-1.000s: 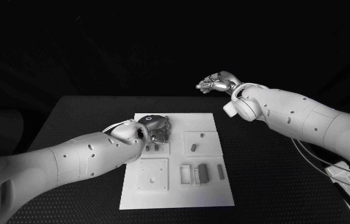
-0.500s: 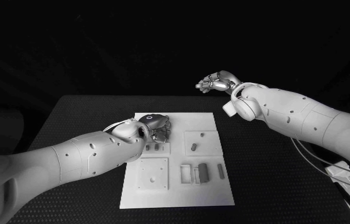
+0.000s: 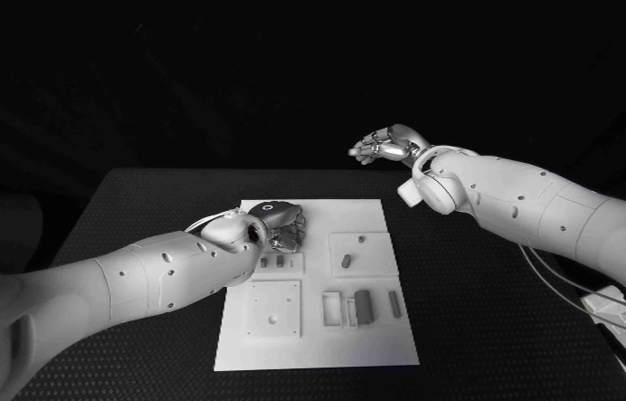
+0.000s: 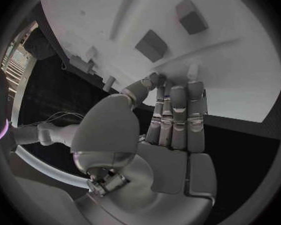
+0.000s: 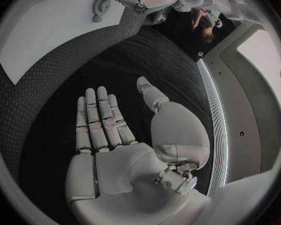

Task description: Assemble the parts on the task board

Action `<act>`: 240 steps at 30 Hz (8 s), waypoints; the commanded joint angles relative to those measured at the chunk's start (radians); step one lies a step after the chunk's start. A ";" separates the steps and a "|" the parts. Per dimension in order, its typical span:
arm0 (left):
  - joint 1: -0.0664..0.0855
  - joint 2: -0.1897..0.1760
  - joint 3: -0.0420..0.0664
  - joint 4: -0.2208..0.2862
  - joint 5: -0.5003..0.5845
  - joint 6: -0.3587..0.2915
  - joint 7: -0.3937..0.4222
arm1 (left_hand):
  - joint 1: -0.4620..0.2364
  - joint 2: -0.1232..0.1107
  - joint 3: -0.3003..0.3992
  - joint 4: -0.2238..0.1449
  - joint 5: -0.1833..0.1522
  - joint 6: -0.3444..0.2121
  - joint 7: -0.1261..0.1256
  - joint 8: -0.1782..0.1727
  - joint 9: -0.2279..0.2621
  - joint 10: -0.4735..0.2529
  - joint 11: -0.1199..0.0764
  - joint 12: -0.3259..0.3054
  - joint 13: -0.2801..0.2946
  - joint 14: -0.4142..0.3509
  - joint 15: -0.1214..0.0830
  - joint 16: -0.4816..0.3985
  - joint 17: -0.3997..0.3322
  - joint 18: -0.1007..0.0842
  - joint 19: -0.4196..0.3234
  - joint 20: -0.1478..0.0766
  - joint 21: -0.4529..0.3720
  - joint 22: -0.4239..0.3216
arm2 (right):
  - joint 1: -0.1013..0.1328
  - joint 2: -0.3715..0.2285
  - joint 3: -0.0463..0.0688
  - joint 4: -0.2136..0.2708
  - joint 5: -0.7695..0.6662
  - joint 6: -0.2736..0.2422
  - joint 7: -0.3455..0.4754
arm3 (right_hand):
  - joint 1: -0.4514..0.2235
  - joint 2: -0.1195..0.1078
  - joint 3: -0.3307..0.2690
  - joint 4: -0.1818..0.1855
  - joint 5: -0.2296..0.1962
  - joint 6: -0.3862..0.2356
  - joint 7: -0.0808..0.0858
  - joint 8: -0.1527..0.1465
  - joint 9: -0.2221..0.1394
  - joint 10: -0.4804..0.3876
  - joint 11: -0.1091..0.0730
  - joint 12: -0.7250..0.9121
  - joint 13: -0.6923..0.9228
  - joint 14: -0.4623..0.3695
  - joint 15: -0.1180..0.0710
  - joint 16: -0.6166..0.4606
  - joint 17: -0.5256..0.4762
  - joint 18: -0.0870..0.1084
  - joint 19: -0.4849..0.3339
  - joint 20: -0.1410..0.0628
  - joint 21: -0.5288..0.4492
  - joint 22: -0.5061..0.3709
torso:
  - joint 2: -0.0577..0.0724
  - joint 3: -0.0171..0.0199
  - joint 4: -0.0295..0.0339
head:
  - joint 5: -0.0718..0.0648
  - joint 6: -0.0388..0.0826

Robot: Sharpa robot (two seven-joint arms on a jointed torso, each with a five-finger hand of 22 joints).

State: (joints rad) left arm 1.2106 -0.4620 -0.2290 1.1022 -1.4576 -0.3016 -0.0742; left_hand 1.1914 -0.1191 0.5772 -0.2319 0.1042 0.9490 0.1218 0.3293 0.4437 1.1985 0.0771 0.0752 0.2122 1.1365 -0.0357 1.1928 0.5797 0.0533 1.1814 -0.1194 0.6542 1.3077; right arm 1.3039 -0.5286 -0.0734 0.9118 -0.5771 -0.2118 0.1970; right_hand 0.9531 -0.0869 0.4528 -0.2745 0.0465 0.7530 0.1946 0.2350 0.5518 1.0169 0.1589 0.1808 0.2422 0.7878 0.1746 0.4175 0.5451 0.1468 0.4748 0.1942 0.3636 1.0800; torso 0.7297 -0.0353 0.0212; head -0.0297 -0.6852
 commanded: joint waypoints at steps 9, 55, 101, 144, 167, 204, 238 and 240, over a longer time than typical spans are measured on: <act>-0.008 0.000 -0.005 0.001 -0.009 0.071 0.005 | 0.023 0.026 0.025 -0.016 0.003 0.055 0.000 0.025 0.005 0.066 -0.008 0.012 0.007 0.041 -0.007 0.012 -0.008 0.089 0.021 -0.019 0.025 0.024 | 0.000 0.001 0.001 -0.001 0.003 0.011 0.006 | -0.009 0.000 0.002 0.006 0.001 -0.006 0.021 0.006 -0.002 0.003 0.002 0.005 -0.002 0.000 0.005 -0.006 0.002 -0.011 -0.002 0.002 -0.005 0.002 | -0.001 -0.0002 0.0002 | -0.001 -0.002; -0.010 -0.073 0.040 0.069 0.124 -0.088 0.075 | 0.030 0.043 0.058 -0.023 0.009 0.093 -0.012 0.036 0.018 0.119 -0.030 0.009 0.016 0.086 -0.029 0.028 -0.013 0.088 0.055 -0.040 0.055 0.022 | -0.002 -0.002 0.001 -0.004 0.006 0.015 0.005 | -0.011 0.000 0.002 0.006 0.001 -0.007 0.021 0.007 -0.002 0.003 0.002 0.007 -0.006 -0.001 0.005 -0.008 0.004 -0.010 -0.002 0.002 -0.007 0.003 | -0.003 -0.0002 0.0003 | 0.000 0.013; -0.005 -0.168 0.077 0.070 0.182 0.107 0.071 | 0.027 0.049 0.058 -0.026 0.007 0.091 -0.012 0.033 0.020 0.122 -0.031 0.005 0.017 0.088 -0.031 0.029 -0.013 0.086 0.056 -0.042 0.057 0.022 | -0.002 -0.009 0.001 -0.001 0.006 0.013 0.004 | -0.010 -0.001 0.003 0.005 0.001 -0.007 0.021 0.009 -0.003 0.003 0.002 0.008 -0.010 -0.001 0.006 -0.010 0.005 -0.010 -0.002 0.002 -0.009 0.005 | -0.001 -0.0003 -0.0028 | 0.002 0.007; -0.006 -0.147 0.074 0.049 0.126 0.168 0.051 | 0.029 0.053 0.061 -0.034 0.012 0.090 -0.011 0.031 0.023 0.124 -0.031 0.001 0.020 0.089 -0.031 0.031 -0.013 0.083 0.047 -0.041 0.049 0.018 | -0.002 -0.011 0.001 0.001 0.006 0.015 0.005 | -0.011 0.000 0.003 0.005 0.001 -0.007 0.021 0.009 -0.004 0.003 0.002 0.009 -0.012 -0.001 0.006 -0.011 0.007 -0.010 -0.002 0.002 -0.010 0.006 | -0.002 -0.0004 -0.0026 | -0.001 0.001; -0.008 -0.134 0.072 0.041 0.126 0.153 0.061 | 0.028 0.054 0.062 -0.034 0.014 0.090 -0.012 0.031 0.024 0.125 -0.031 0.000 0.021 0.089 -0.031 0.031 -0.013 0.082 0.044 -0.041 0.046 0.017 | -0.002 -0.008 0.001 -0.001 0.006 0.018 0.005 | -0.011 0.000 0.003 0.005 0.001 -0.007 0.021 0.010 -0.004 0.003 0.002 0.010 -0.013 -0.001 0.006 -0.011 0.007 -0.010 -0.002 0.003 -0.010 0.006 | -0.002 0.0000 -0.0033 | 0.001 0.000; -0.010 -0.141 0.072 0.036 0.162 0.109 0.073 | 0.029 0.022 0.052 -0.040 0.004 -0.046 0.001 -0.044 -0.005 0.078 -0.017 0.009 0.028 0.057 -0.018 0.032 -0.013 0.076 0.029 -0.031 0.022 0.018 | -0.002 -0.009 0.001 -0.002 0.006 0.021 0.005 | -0.012 0.000 0.003 0.005 0.001 -0.007 0.021 0.010 -0.004 0.003 0.002 0.011 -0.015 -0.001 0.006 -0.012 0.008 -0.010 -0.002 0.003 -0.012 0.007 | -0.001 -0.0004 -0.0033 | 0.000 -0.002; -0.008 -0.201 0.075 0.024 0.348 0.057 0.082 | 0.029 0.020 0.058 -0.031 0.006 -0.016 0.022 -0.022 0.002 0.066 -0.015 0.026 0.041 0.041 -0.015 0.023 -0.020 0.071 0.016 -0.027 0.010 0.017 | -0.011 -0.045 0.000 0.025 -0.148 0.027 -0.028 | 0.057 0.007 0.028 -0.016 0.001 -0.005 0.020 0.015 -0.005 0.005 0.001 0.018 -0.024 0.011 0.001 -0.009 0.017 -0.005 0.007 0.001 -0.010 0.016 | -0.002 -0.0009 -0.0022 | -0.005 0.008; -0.006 -0.210 0.076 0.028 0.428 0.038 0.091 | 0.010 0.016 0.058 -0.018 0.010 -0.013 0.029 -0.020 0.002 0.057 -0.011 0.027 0.042 0.008 -0.009 -0.004 -0.033 0.063 -0.016 -0.020 -0.014 0.010 | -0.013 -0.054 0.000 0.037 -0.200 0.043 -0.034 | 0.083 0.004 0.032 -0.016 0.001 -0.001 0.018 0.019 -0.004 0.008 0.000 0.021 -0.026 0.022 -0.004 -0.004 0.021 -0.002 0.016 0.000 -0.007 0.019 | -0.003 -0.0005 -0.0025 | -0.007 0.012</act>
State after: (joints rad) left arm 1.2021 -0.6679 -0.1546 1.1263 -1.1976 -0.2120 -0.0076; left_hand 1.2095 -0.1028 0.6355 -0.2528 0.1112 0.9310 0.1467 0.3051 0.4444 1.2610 0.0660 0.0967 0.2547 1.1502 -0.0467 1.1947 0.5494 0.0249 1.1738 -0.1389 0.6451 1.3076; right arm 1.2926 -0.5785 -0.0736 0.9403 -0.6484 -0.1996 0.1799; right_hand 1.0259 -0.0821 0.4779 -0.2912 0.0465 0.7530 0.1946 0.2494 0.5473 1.0169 0.1589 0.1981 0.2180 0.8026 0.1713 0.4097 0.5642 0.1468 0.4834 0.1944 0.3561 1.0974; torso 0.7278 -0.0362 0.0189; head -0.0347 -0.6779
